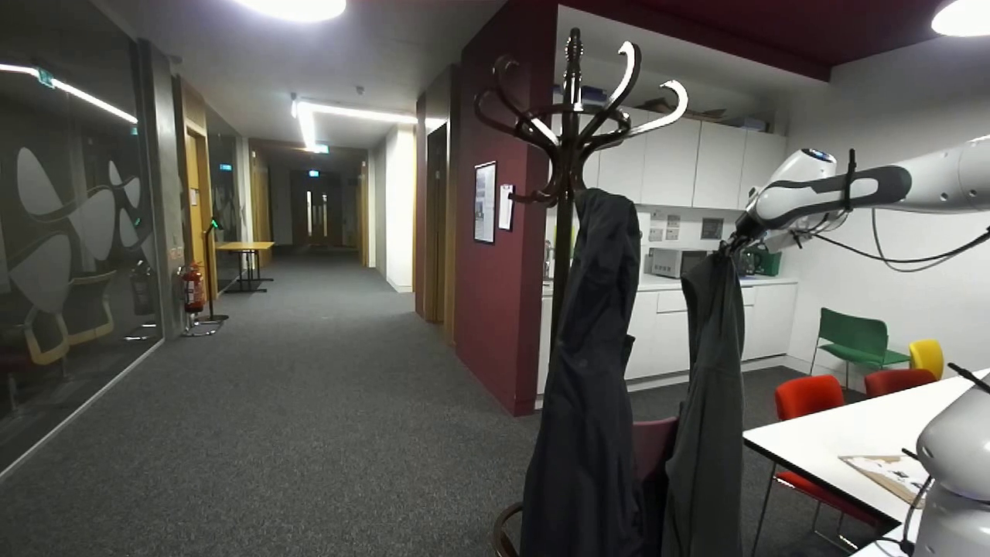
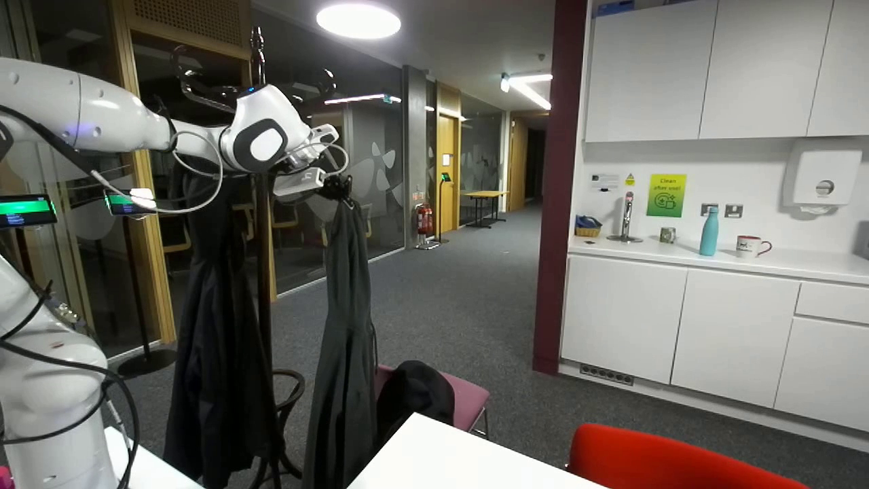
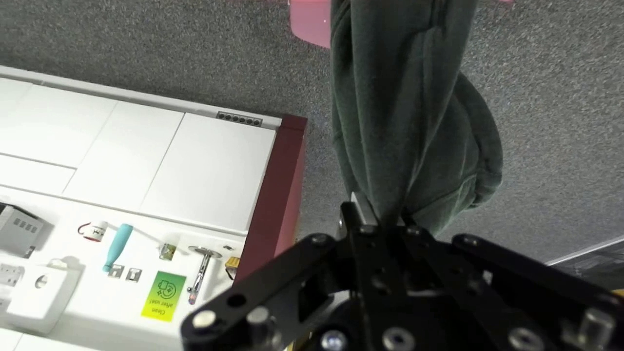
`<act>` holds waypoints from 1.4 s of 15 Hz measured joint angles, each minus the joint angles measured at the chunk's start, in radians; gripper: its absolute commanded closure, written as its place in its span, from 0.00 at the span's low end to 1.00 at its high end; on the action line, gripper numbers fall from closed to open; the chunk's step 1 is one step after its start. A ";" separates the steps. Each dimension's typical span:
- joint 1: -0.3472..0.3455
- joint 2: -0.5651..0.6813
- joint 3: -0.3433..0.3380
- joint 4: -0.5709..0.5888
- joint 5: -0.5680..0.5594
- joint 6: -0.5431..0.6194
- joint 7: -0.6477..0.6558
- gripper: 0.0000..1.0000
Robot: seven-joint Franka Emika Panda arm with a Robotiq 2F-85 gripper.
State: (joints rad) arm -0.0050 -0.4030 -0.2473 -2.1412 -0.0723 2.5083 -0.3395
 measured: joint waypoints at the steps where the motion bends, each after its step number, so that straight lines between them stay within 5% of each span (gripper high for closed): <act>1: 0.000 0.028 0.000 0.037 0.000 0.000 -0.005 0.99; 12: -0.040 0.413 0.007 0.373 0.004 0.004 -0.021 0.99; 21: -0.126 0.598 0.047 0.406 0.012 0.084 -0.019 0.99</act>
State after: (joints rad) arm -0.1308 0.1945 -0.1999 -1.7357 -0.0602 2.5919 -0.3586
